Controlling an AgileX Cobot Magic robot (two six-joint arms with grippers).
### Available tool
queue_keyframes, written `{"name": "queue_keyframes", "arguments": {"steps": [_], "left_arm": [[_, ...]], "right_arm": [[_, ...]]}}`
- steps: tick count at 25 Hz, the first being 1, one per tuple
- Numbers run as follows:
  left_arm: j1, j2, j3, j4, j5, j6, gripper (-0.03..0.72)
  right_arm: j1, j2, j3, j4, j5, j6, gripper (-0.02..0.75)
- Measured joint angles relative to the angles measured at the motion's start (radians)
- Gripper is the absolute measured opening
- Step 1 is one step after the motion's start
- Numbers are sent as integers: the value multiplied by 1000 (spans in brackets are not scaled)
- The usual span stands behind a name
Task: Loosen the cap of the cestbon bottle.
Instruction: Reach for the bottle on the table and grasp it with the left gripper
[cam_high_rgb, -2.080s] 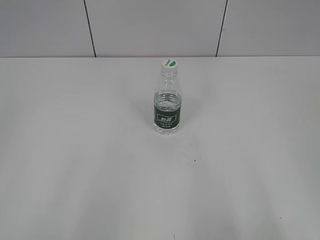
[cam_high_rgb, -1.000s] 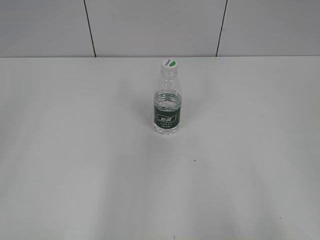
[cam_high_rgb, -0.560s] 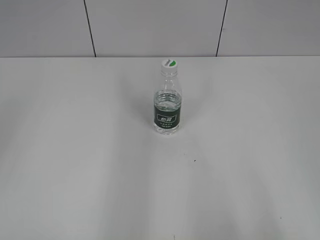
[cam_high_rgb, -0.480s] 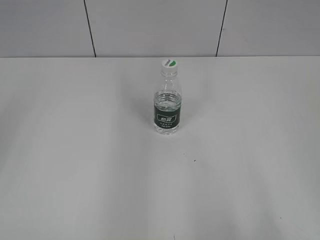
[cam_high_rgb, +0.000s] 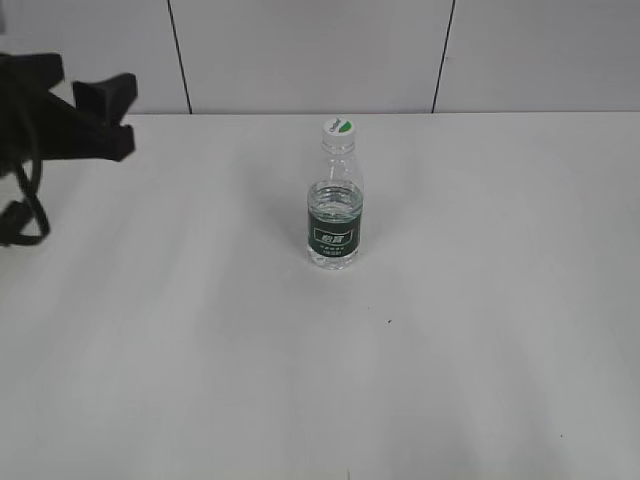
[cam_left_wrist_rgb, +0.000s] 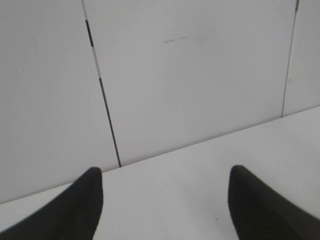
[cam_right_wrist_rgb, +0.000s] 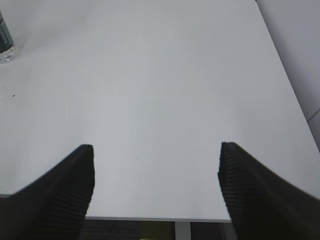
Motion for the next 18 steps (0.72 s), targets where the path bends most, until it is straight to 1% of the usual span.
{"name": "queue_keyframes", "arguments": {"steps": [2, 7, 10, 14, 16, 18], "left_arm": [[-10, 87, 9, 46, -89, -42, 475], [-11, 300, 39, 171, -339, -182, 475], [-11, 404, 48, 263, -463, -220, 475], [-11, 504, 48, 383, -502, -230, 475], [-11, 530, 48, 419, -505, -234, 475], [-11, 545, 48, 430, -510, -234, 475]], "right_arm": [[0, 0, 0, 0, 0, 0, 589], [0, 0, 0, 0, 0, 0, 589], [0, 0, 0, 0, 0, 0, 589], [0, 0, 0, 0, 0, 0, 589], [0, 0, 0, 0, 0, 0, 589], [0, 0, 0, 0, 0, 0, 589]]}}
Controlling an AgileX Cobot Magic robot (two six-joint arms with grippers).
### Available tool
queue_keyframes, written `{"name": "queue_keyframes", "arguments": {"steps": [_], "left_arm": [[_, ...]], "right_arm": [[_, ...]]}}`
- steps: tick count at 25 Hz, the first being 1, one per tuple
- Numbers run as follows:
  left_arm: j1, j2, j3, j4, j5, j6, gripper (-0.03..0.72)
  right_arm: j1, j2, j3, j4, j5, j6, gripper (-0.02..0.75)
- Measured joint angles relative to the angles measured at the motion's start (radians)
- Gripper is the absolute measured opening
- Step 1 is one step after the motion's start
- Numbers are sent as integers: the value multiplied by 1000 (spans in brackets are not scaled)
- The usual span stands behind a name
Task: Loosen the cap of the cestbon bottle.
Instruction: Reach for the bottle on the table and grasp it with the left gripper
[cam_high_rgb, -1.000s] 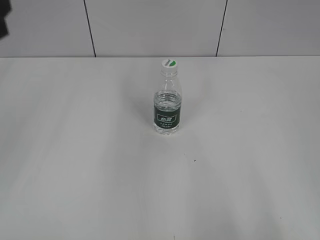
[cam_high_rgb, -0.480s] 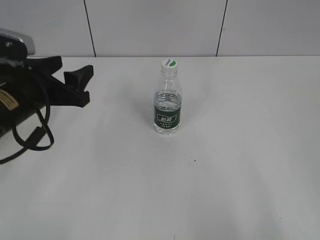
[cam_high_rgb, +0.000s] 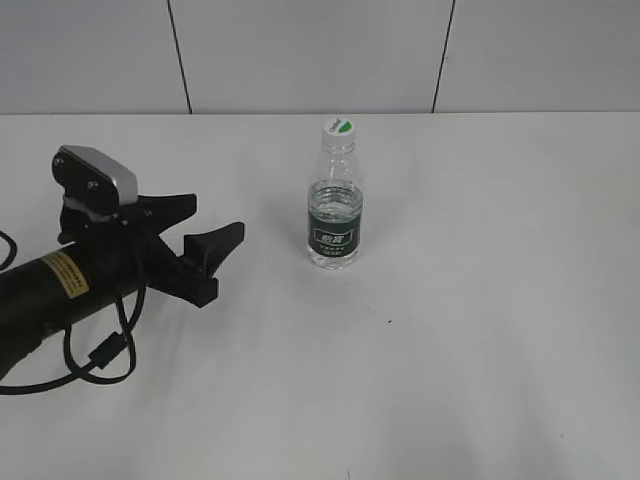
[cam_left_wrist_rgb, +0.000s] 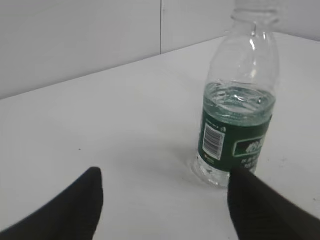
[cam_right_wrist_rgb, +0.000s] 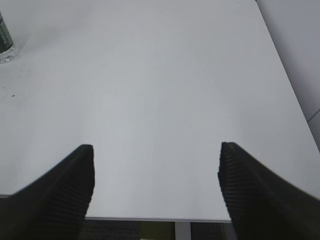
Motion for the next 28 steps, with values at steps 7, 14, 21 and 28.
{"name": "queue_keyframes", "arguments": {"steps": [7, 14, 21, 28], "left_arm": [[-2, 8, -1, 13, -4, -1, 475], [-6, 12, -9, 31, -4, -1, 475], [-6, 115, -114, 140, -7, -1, 482], [-18, 198, -198, 182, -7, -7, 554]], "right_arm": [[0, 0, 0, 0, 0, 0, 589], [0, 0, 0, 0, 0, 0, 589], [0, 0, 0, 0, 0, 0, 589], [0, 0, 0, 0, 0, 0, 589]]}}
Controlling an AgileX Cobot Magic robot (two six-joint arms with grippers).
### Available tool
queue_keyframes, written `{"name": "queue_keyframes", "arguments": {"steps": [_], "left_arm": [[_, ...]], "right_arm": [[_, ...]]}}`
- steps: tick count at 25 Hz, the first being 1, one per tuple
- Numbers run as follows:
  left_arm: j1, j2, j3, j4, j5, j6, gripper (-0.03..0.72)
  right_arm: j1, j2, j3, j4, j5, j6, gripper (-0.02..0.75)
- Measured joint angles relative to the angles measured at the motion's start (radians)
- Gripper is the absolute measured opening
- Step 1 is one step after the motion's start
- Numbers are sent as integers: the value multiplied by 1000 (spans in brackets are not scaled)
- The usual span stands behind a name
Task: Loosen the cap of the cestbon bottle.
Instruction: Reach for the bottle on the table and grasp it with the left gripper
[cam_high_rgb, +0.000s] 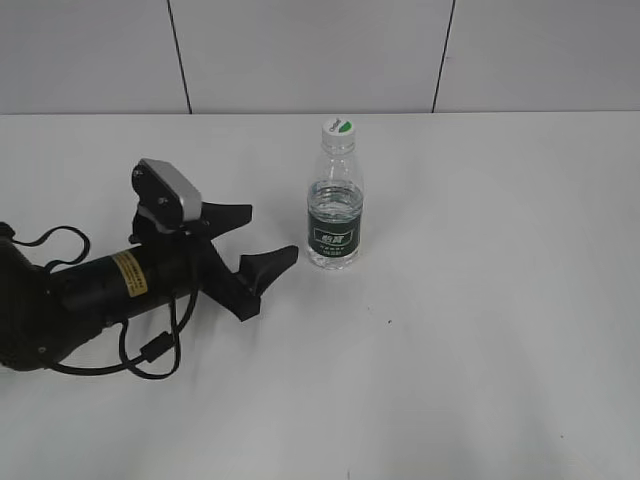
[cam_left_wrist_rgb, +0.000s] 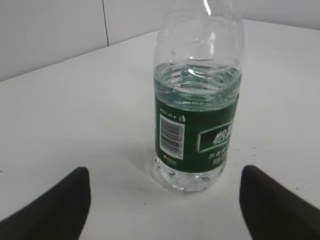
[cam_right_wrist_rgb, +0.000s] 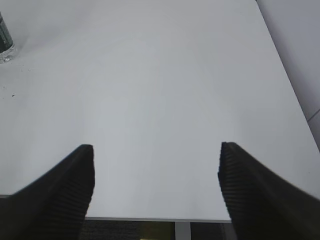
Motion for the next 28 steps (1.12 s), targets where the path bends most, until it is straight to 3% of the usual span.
{"name": "queue_keyframes", "arguments": {"steps": [13, 28], "left_arm": [[-82, 123, -186, 1, -1, -16, 562], [-97, 234, -365, -10, -3, -139, 565]], "right_arm": [[0, 0, 0, 0, 0, 0, 589], [0, 0, 0, 0, 0, 0, 589]]}}
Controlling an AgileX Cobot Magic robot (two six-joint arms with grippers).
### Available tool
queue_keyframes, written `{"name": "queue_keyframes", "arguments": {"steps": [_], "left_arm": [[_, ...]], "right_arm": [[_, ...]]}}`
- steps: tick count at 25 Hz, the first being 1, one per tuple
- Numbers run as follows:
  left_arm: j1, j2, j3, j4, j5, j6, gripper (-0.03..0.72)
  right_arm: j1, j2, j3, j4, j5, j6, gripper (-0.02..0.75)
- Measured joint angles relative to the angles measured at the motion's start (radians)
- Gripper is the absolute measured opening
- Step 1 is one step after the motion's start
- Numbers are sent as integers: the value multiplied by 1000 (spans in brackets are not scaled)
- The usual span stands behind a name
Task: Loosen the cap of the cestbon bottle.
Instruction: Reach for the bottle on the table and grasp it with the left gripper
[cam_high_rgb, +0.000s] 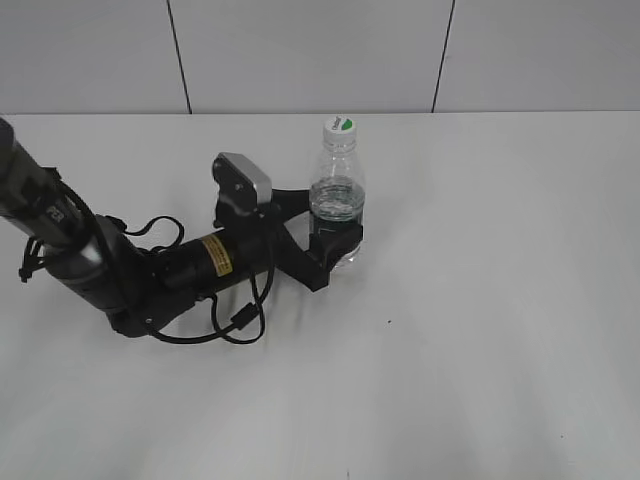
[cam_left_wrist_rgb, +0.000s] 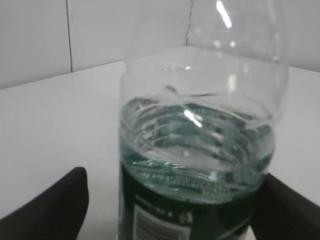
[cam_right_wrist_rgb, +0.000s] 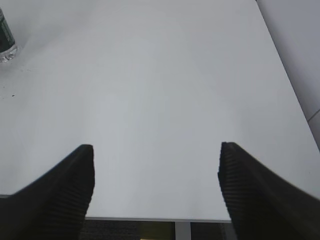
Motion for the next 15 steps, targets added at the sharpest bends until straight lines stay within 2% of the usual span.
{"name": "queue_keyframes", "arguments": {"steps": [15], "left_arm": [[-1, 11, -62, 45, 12, -23, 566]], "right_arm": [[0, 0, 0, 0, -1, 0, 589]]}}
